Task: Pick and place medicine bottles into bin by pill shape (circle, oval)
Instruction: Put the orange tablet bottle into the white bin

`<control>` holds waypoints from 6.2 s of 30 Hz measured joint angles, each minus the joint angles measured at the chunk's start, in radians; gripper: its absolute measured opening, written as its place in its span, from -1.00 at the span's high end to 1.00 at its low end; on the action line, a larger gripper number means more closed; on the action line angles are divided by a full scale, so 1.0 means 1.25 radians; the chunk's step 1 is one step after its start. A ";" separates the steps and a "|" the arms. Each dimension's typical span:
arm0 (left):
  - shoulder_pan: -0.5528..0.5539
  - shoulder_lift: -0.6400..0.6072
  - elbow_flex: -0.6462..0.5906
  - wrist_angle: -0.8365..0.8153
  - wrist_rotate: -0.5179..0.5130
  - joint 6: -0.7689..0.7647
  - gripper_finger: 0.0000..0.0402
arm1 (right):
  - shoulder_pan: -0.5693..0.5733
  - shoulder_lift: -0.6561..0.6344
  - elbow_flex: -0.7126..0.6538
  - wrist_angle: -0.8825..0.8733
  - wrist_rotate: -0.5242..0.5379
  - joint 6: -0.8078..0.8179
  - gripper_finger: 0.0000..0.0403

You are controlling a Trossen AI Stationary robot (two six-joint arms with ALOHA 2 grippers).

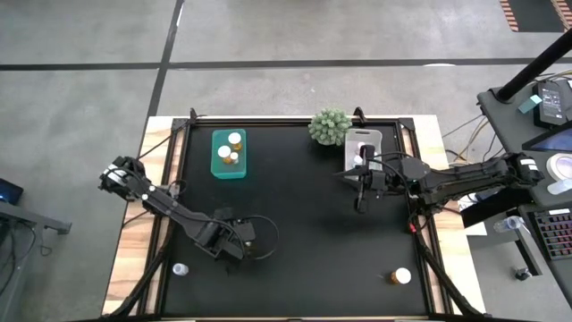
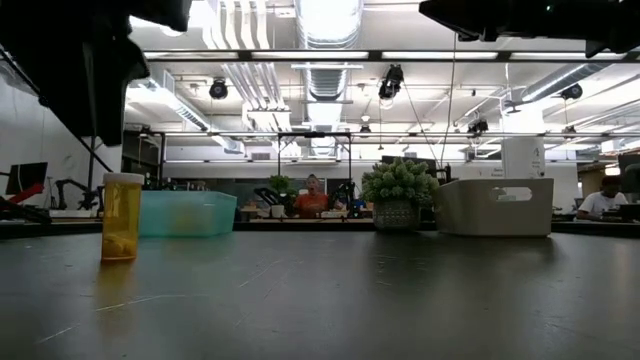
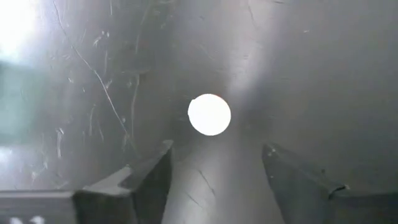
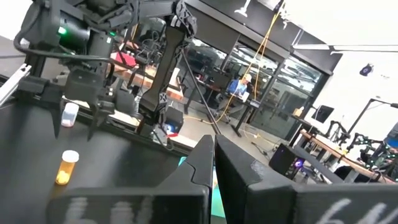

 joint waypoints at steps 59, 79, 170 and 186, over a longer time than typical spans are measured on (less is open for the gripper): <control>0.179 -0.046 -0.073 0.461 -0.052 0.433 0.55 | 0.073 0.487 0.121 -0.011 -0.096 0.404 0.10; 0.181 -0.046 -0.071 0.481 -0.063 0.483 0.55 | 0.082 0.715 0.336 0.029 -0.175 0.378 0.26; 0.302 0.128 -0.328 1.687 -0.054 0.649 0.74 | 0.082 0.431 0.051 0.269 0.022 0.374 0.26; 0.293 0.062 -0.369 1.441 -0.086 0.672 0.75 | 0.082 0.281 0.116 -0.074 0.024 0.397 -0.03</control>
